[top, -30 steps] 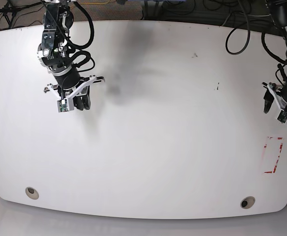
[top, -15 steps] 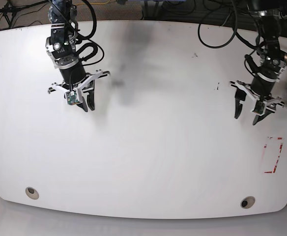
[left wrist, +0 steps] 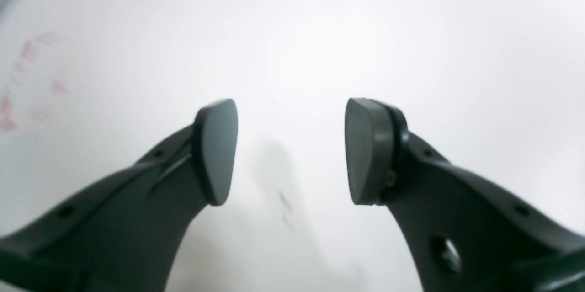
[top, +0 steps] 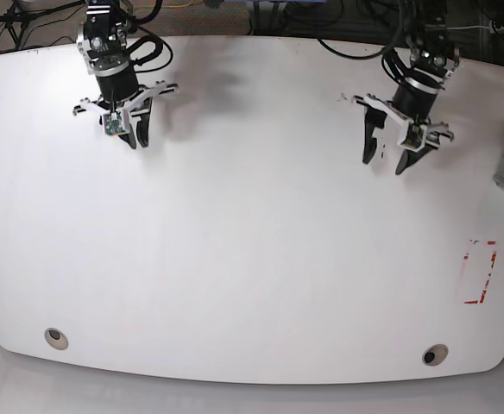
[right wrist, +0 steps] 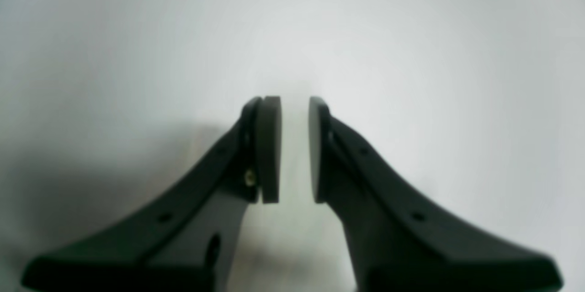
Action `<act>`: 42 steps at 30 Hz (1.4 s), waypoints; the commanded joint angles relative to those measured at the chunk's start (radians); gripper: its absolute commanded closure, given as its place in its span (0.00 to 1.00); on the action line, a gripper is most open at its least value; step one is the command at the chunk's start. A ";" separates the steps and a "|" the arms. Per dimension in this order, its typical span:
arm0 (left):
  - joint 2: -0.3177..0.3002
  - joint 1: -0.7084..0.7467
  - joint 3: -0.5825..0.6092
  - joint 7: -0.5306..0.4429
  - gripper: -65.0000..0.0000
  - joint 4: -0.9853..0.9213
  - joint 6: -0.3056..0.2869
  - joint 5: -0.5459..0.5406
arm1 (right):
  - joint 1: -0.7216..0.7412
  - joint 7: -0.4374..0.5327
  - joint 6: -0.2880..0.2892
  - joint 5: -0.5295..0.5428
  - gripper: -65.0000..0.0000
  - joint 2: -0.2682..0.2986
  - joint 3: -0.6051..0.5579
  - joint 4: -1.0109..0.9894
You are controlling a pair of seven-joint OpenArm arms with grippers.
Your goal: Fold the T-shirt properly
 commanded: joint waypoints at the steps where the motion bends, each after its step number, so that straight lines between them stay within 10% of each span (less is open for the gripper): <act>1: 0.029 0.087 0.001 -0.030 0.50 0.080 0.002 -0.013 | -0.075 0.063 0.009 0.006 0.84 0.005 0.000 0.024; 12: 0.038 0.425 0.001 -0.027 0.50 0.169 0.002 -0.011 | -0.336 0.217 0.009 -0.002 0.84 -0.140 0.046 0.014; 22: -0.002 0.586 0.007 0.077 0.50 0.123 0.001 -0.021 | -0.495 0.319 0.009 -0.002 0.84 -0.156 0.043 -0.123; 42: -0.151 0.336 0.173 0.106 0.50 -0.626 -0.001 -0.021 | -0.406 0.363 0.009 -0.005 0.85 -0.151 0.006 -0.612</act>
